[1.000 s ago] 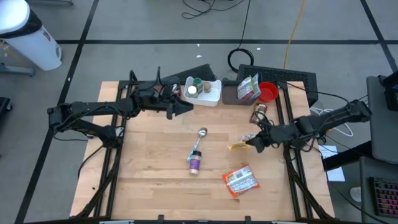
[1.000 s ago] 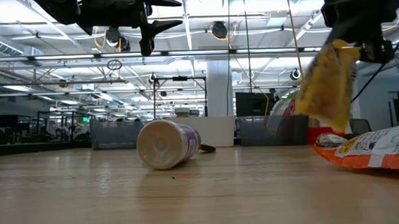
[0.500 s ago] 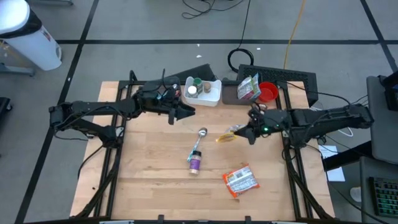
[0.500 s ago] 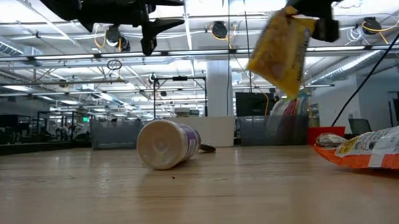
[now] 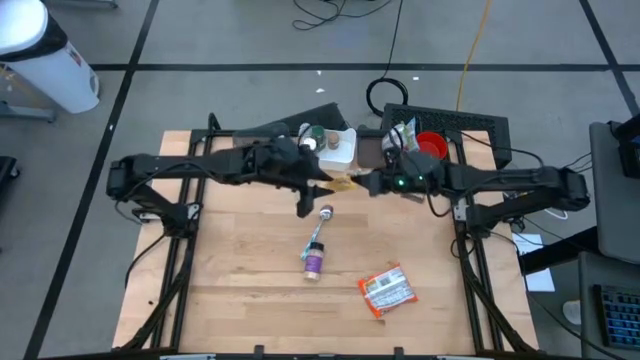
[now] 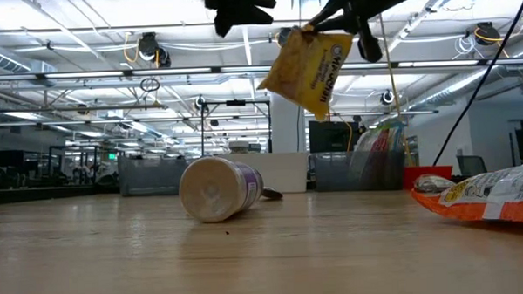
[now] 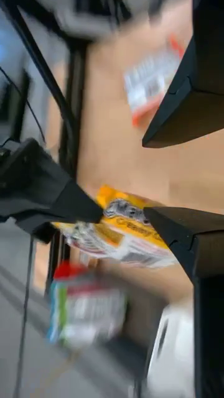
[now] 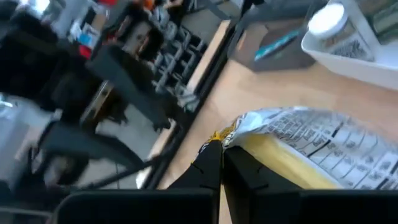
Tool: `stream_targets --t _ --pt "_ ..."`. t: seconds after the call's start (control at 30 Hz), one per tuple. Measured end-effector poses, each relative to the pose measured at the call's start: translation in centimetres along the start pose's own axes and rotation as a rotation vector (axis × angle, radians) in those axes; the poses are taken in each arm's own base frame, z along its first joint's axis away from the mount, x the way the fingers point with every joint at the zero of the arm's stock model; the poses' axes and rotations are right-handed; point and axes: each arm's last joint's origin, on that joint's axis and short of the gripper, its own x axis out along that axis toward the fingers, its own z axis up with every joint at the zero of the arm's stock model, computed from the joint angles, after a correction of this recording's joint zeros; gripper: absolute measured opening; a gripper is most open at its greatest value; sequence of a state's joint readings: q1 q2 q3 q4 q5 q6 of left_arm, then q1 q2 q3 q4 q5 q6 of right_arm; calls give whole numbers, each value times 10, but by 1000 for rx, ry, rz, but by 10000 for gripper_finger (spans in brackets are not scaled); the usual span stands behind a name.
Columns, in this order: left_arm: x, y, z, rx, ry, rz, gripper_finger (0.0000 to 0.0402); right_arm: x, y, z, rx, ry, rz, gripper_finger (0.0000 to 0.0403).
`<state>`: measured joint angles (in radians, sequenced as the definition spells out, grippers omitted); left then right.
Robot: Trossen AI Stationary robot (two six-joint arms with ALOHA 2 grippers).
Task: Pick & Place Food Item
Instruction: Put the yellow noodle pack into the right black bin
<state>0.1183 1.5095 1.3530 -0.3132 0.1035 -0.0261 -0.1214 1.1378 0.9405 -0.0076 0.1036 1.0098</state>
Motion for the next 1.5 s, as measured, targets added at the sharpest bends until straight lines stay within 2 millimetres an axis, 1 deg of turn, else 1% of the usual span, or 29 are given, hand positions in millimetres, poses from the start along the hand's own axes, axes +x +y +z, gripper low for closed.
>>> stream_targets --t 0.1,0.2,0.4,0.47,0.63,0.77,0.93,1.07,1.5 --pt "3 -9 12 114 20 111 170 6 1 7 21 -55 46 0" --pt "6 -15 21 192 -2 182 170 9 4 13 44 -100 93 0" --pt "8 -15 22 228 -2 338 170 9 5 20 69 -141 127 0" --pt "8 -14 23 264 -1 369 170 9 5 20 81 -144 130 0" --pt "10 -14 23 321 6 388 170 9 6 21 83 -150 138 0" --pt "10 -15 28 344 -44 387 170 9 7 22 92 -177 146 0" --pt "9 -17 35 406 -99 395 170 13 6 23 112 -193 158 0" --pt "9 -17 34 426 -87 393 170 18 7 23 118 -203 177 0" --pt "9 -14 32 445 -57 409 170 22 8 28 149 -240 223 0"
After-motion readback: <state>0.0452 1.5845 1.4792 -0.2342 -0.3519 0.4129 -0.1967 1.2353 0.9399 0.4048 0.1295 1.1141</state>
